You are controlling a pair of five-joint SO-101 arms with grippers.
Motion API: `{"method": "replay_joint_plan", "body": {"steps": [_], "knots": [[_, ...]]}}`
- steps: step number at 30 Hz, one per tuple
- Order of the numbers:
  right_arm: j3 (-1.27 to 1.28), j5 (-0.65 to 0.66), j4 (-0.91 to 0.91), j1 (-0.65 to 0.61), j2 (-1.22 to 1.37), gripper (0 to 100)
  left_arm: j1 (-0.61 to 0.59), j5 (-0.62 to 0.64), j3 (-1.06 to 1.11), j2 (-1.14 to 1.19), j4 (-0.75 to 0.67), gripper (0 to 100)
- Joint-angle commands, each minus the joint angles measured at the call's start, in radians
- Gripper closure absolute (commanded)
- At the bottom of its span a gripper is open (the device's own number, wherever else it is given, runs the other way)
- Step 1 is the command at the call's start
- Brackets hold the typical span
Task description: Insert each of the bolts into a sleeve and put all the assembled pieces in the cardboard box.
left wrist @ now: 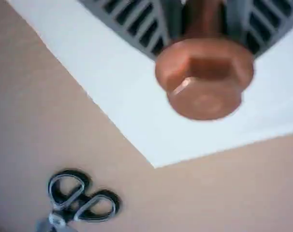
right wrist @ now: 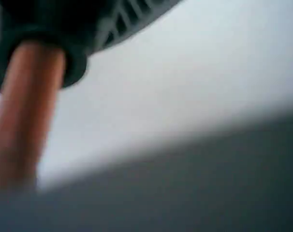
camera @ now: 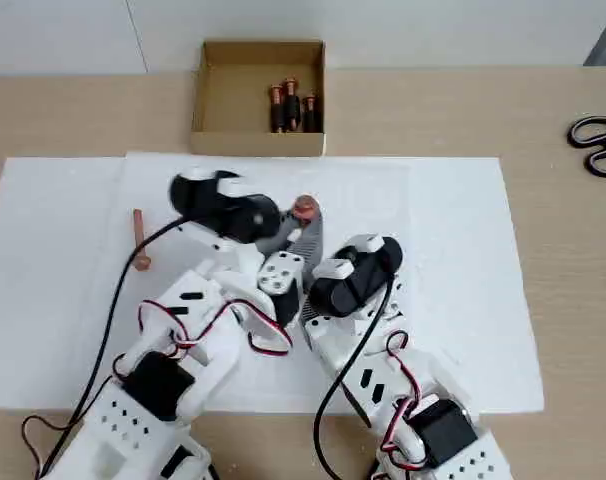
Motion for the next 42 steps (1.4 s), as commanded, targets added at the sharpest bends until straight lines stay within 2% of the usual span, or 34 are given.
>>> {"method": "replay_joint_plan", "body": {"steps": [1, 21, 26, 33, 35, 39, 42], "knots": [[-0.011, -0.005, -0.030, -0.008, -0.022, 99.5, 0.006, -0.002, -0.007, -0.011, 0.008, 99], [-0.009, -0.002, -0.030, -0.005, -0.024, 99.5, 0.006, -0.002, -0.013, -0.018, 0.170, 99], [-0.009, -0.002, -0.030, -0.005, -0.025, 99.5, 0.006, -0.002, -0.013, -0.018, 0.253, 99], [-0.008, -0.002, -0.030, -0.005, -0.024, 99.5, 0.006, -0.002, -0.013, -0.018, 0.259, 99], [-0.006, -0.002, -0.030, -0.005, -0.024, 99.5, 0.002, -0.002, -0.013, -0.017, 0.261, 95], [0.012, -0.002, -0.030, -0.005, -0.028, 99.5, 0.002, -0.002, -0.015, -0.017, 0.311, 79], [0.012, -0.002, -0.030, -0.005, -0.030, 99.5, 0.000, 0.000, -0.025, -0.017, 0.353, 76]]}}
